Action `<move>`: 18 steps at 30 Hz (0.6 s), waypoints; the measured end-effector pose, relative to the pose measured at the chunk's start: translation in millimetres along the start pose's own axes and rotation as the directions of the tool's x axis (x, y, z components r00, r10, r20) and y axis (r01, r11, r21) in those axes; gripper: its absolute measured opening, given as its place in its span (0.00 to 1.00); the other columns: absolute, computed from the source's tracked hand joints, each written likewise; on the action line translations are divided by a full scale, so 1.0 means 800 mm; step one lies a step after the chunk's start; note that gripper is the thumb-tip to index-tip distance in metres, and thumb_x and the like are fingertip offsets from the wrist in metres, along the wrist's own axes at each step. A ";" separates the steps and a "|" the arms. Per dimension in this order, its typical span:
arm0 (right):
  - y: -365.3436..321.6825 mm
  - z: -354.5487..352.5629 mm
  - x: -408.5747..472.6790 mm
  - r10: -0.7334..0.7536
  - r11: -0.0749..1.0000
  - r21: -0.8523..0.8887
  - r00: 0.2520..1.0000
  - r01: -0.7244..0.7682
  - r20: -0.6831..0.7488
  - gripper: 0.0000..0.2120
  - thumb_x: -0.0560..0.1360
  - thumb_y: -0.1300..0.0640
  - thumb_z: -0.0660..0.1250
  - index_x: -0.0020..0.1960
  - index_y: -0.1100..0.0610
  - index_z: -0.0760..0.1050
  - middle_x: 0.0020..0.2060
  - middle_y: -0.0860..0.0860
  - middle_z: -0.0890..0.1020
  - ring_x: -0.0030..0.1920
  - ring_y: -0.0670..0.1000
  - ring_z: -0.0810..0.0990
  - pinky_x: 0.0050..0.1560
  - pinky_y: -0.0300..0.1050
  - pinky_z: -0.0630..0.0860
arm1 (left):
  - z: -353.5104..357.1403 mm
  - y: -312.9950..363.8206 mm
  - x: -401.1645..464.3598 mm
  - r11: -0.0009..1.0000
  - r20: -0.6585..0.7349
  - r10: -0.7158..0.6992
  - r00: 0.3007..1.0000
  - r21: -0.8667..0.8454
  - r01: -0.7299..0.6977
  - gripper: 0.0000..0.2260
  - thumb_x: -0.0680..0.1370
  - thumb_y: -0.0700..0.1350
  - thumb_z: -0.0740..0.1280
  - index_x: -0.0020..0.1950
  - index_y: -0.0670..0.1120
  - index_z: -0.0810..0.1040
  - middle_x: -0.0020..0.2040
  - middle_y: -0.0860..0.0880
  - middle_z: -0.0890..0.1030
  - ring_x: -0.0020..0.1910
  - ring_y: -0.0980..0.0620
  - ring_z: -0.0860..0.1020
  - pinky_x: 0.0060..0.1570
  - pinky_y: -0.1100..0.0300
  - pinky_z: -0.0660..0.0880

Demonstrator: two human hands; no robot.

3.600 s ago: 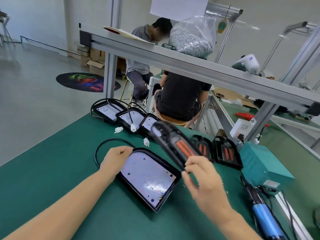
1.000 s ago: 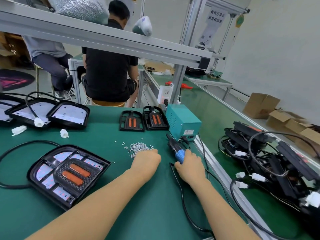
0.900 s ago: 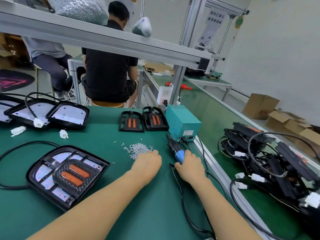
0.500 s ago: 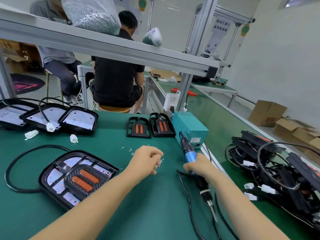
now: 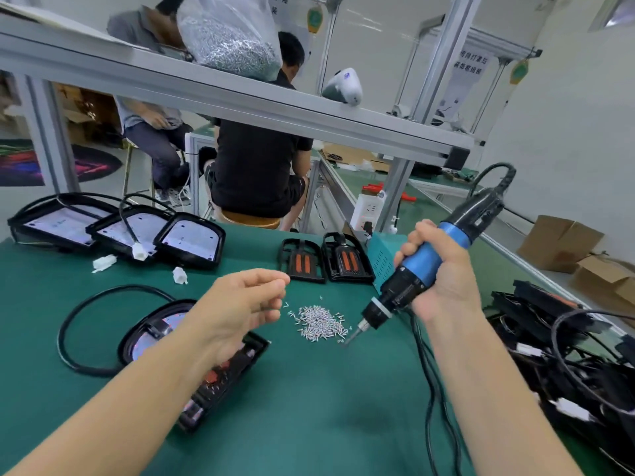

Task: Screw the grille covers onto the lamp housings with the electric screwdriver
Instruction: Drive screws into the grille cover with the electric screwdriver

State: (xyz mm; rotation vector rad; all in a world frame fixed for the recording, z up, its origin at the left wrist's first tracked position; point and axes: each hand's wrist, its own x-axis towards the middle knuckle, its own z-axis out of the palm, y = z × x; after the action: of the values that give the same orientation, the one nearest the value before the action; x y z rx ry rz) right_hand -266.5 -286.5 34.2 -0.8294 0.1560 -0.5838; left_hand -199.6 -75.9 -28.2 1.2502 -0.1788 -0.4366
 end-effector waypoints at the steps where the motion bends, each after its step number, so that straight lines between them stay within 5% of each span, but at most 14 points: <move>1: 0.006 0.010 -0.006 -0.016 0.999 0.046 1.000 0.016 0.011 0.08 0.75 0.66 0.65 0.44 0.55 0.71 0.27 0.49 0.74 0.25 0.45 0.73 0.30 0.37 0.75 | -0.008 0.001 -0.004 0.998 -0.001 -0.024 1.000 -0.062 0.024 0.04 0.76 0.35 0.65 0.45 0.40 0.80 0.33 0.48 0.79 0.29 0.56 0.76 0.29 0.66 0.76; 8: 0.047 0.074 -0.036 -0.181 0.958 0.239 0.981 0.160 0.066 0.08 0.77 0.66 0.60 0.44 0.54 0.68 0.27 0.47 0.72 0.25 0.44 0.71 0.31 0.36 0.73 | -0.044 0.002 -0.032 0.945 0.076 -0.068 0.995 -0.314 0.089 0.10 0.67 0.36 0.68 0.47 0.37 0.78 0.37 0.44 0.83 0.30 0.55 0.79 0.31 0.65 0.78; 18: 0.074 0.114 -0.043 -0.256 0.933 0.281 0.964 0.227 0.069 0.10 0.76 0.67 0.61 0.42 0.53 0.69 0.27 0.47 0.72 0.25 0.44 0.71 0.32 0.37 0.72 | -0.060 -0.004 -0.045 0.869 0.063 -0.037 0.997 -0.492 0.063 0.07 0.67 0.37 0.68 0.45 0.39 0.79 0.38 0.43 0.82 0.30 0.54 0.79 0.30 0.64 0.78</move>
State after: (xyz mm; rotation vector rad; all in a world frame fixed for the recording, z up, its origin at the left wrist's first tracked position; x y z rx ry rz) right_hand -237.7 -177.4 49.6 -0.6138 -0.1235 -0.7726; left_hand -215.3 -20.1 -42.6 0.7387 -0.0692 -0.5214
